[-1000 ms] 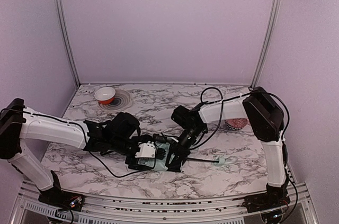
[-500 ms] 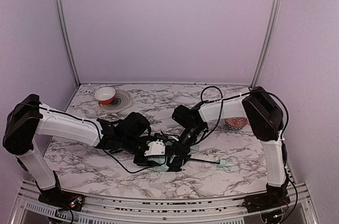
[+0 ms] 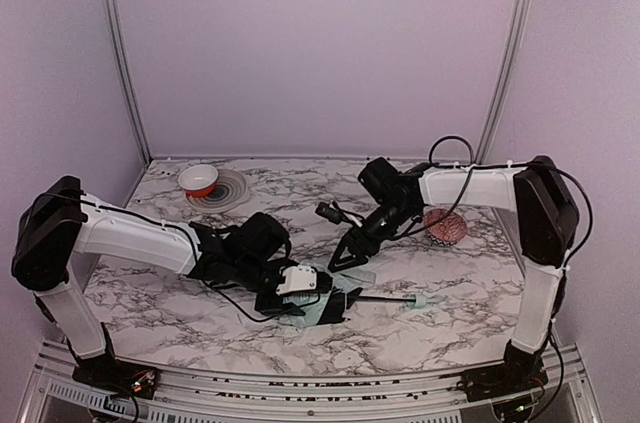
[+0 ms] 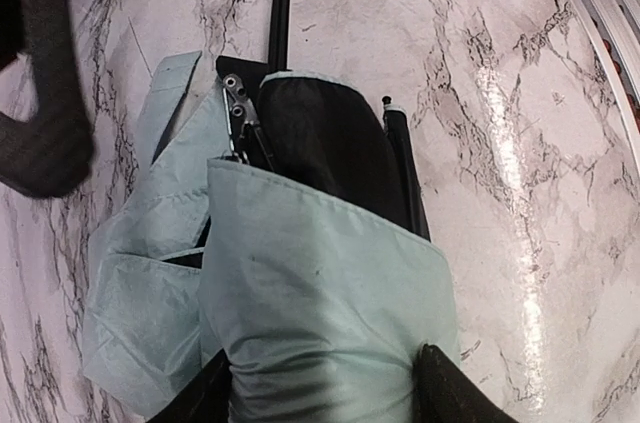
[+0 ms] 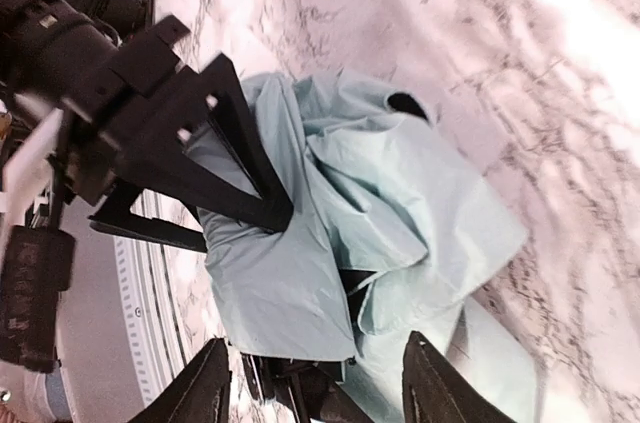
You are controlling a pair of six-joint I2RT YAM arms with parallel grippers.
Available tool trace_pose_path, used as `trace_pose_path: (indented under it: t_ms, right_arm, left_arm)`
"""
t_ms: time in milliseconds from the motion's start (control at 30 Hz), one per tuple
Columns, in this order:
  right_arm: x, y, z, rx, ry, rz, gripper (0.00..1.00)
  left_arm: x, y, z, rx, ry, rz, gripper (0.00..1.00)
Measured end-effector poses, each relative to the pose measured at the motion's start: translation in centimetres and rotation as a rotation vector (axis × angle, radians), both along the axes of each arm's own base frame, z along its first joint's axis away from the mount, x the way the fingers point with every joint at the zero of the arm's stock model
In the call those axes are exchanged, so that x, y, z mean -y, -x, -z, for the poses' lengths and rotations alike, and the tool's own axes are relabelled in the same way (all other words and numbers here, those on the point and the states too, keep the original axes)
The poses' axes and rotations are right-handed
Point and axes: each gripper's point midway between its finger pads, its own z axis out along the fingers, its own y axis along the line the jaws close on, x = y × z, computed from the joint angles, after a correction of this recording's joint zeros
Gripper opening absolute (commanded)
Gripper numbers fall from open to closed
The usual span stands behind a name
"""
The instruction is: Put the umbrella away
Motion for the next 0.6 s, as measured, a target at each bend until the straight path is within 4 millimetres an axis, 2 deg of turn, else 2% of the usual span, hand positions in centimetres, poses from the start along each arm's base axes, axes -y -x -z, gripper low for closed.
trace_pose_path:
  t_ms: [133, 367, 500, 600]
  right_arm:
    - [1.6, -1.4, -3.2, 0.133, -0.041, 0.071, 0.56]
    - [4.6, -1.2, -8.9, 0.517, -0.152, 0.195, 0.57]
    - [5.4, -0.7, -10.1, 0.722, -0.169, 0.215, 0.57]
    - [4.0, 1.8, -9.8, 0.869, -0.145, 0.111, 0.59]
  left_arm:
    - [0.4, 0.4, 0.4, -0.090, -0.028, -0.032, 0.58]
    - [1.1, 1.0, 0.7, -0.312, -0.056, -0.105, 0.54]
    - [1.1, 0.5, 0.9, -0.410, -0.071, -0.142, 0.49]
    - [1.1, 0.2, 1.1, -0.513, -0.074, -0.167, 0.47]
